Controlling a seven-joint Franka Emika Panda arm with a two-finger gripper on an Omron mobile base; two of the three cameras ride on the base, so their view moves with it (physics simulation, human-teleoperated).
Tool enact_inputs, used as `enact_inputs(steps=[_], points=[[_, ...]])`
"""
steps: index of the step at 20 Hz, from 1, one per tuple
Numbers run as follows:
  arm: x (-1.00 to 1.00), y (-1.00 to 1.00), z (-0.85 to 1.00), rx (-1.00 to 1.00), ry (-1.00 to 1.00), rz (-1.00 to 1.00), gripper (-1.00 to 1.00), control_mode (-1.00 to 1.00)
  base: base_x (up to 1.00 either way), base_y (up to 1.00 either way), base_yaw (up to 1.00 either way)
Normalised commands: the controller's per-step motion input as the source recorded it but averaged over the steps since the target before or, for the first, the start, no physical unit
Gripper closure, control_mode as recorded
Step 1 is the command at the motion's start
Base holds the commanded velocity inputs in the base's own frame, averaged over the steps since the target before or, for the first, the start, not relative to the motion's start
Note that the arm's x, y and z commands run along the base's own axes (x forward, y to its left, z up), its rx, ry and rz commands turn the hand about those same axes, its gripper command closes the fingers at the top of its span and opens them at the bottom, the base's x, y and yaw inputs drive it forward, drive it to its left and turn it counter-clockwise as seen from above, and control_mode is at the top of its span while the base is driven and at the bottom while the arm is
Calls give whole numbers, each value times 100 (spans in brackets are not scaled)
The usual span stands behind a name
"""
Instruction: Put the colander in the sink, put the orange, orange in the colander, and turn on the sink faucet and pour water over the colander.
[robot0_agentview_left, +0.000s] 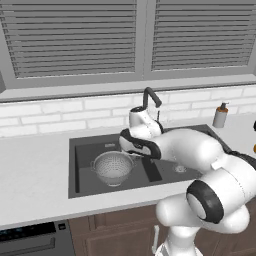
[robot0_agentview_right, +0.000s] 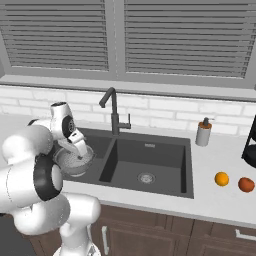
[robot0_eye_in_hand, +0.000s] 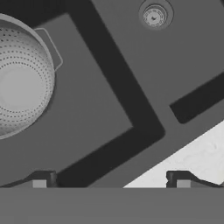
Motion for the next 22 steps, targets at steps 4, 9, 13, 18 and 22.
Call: enact_inputs(steps=[4, 9, 13, 18, 22], points=[[-57, -48, 24, -7, -3, 7, -100, -100, 0, 0, 0], [-28, -68, 24, -6, -1, 2, -100, -100, 0, 0, 0], [-24, -81, 23, -3, 0, 2, -100, -100, 0, 0, 0], [-18, -94, 11, 0, 0, 8, -100, -100, 0, 0, 0], [0, -99, 5, 0, 0, 3, -100, -100, 0, 0, 0]])
